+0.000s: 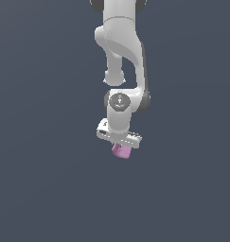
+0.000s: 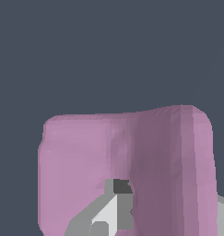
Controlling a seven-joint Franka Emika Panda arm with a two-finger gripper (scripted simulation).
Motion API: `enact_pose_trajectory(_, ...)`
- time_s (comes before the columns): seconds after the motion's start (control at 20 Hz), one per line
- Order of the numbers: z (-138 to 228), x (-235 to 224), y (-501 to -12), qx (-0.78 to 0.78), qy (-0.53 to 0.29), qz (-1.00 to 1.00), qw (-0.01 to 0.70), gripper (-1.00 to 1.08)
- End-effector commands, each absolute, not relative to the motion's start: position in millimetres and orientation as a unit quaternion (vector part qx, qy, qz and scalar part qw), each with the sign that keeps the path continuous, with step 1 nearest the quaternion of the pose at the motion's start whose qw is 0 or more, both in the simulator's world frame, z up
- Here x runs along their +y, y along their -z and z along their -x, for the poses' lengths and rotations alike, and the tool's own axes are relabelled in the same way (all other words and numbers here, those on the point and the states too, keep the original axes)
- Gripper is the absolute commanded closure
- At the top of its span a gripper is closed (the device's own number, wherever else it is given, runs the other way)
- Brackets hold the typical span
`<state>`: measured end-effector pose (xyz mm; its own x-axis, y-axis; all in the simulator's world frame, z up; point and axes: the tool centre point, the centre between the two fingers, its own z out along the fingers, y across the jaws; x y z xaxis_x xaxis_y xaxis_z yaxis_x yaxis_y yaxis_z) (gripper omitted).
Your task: Pick up the object and move it to a goal position.
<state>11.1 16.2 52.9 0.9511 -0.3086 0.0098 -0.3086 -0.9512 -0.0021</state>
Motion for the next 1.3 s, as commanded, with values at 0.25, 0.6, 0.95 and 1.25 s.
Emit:
enact_pose_trajectory(0.25, 0, -3, -88, 0.156, 0.005, 0.988, 0.001, 1.08)
enact_pose_trajectory(0.6, 19, -34, -147, 0.156, 0.003, 0.988, 0.001, 1.08)
enact_pose_trajectory(0.95, 38, -67, -210, 0.155, 0.001, 0.988, 0.001, 1.08)
enact_pose_trajectory(1.25, 48, -88, -250, 0.155, 0.001, 0.988, 0.001, 1.08)
